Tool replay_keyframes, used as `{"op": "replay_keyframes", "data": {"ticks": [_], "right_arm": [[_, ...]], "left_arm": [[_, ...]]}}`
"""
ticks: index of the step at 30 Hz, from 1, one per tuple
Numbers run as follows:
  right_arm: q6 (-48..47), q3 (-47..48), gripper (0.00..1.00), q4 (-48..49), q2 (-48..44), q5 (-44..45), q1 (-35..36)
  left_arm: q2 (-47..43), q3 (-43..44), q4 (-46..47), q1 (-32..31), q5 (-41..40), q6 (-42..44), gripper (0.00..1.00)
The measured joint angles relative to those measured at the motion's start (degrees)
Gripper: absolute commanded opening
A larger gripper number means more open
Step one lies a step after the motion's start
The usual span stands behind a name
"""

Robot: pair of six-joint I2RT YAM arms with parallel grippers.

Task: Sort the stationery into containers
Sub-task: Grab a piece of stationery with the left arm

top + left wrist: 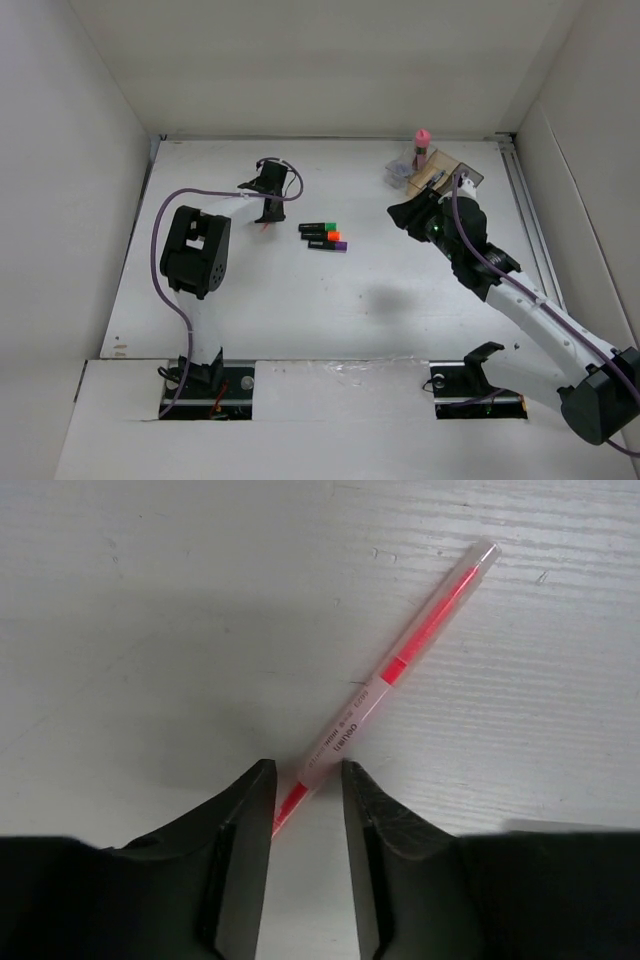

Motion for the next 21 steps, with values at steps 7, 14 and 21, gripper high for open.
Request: {"op": "replay_keyframes", "data": {"ticks": [7,14,21], "right_arm": [[0.0,0.0,0.61,0.0,0.0,-0.3,-0.7],[-0.9,-0.1,0.77,1.8,2.9,-4.7,-1.1],[-2.6,-0.1,0.80,4.9,9.0,-13.8,-0.4]], "left_arm": [[0.0,0.0,0.0,-0.2,0.0,-1.6,0.00],[-5.3,-4.8,2.5,-0.9,2.7,-4.0,0.00],[-23.8,-16.3,15.0,-4.8,14.8,-6.8,0.00]]}}
